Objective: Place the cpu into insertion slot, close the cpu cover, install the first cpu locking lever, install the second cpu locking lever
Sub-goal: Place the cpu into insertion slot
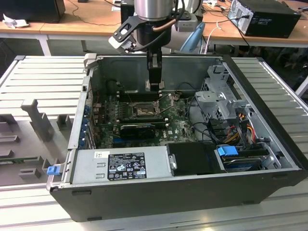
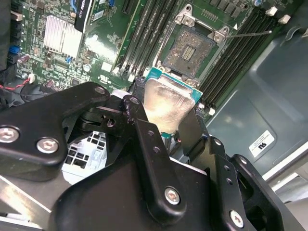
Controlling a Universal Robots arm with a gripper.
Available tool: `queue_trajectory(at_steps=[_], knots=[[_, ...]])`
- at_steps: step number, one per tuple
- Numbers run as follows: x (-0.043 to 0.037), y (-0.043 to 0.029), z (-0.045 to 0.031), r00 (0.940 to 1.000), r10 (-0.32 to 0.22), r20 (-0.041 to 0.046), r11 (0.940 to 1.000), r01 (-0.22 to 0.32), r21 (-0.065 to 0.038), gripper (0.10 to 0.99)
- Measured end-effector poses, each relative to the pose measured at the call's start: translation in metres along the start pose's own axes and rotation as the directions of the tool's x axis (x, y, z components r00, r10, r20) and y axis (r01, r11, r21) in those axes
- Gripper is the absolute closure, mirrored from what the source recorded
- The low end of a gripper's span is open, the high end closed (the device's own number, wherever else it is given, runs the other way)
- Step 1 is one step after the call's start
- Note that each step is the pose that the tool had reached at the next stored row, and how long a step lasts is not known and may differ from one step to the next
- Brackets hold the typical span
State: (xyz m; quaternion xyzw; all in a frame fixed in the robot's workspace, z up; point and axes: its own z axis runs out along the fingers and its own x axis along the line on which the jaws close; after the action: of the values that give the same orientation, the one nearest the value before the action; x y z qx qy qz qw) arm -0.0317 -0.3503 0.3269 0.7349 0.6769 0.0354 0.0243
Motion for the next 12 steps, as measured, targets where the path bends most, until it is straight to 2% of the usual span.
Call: queue_trajectory(at_steps=[6,12], knots=[[-0.0002,-0.0017,0.0052,1.0,-0.003,-0.0002,1.0,0.003,0.0,0.557],[-0.0004,-0.0038,0.0146,1.0,-0.004,-0.0002,1.0,0.004,0.005,0.557]])
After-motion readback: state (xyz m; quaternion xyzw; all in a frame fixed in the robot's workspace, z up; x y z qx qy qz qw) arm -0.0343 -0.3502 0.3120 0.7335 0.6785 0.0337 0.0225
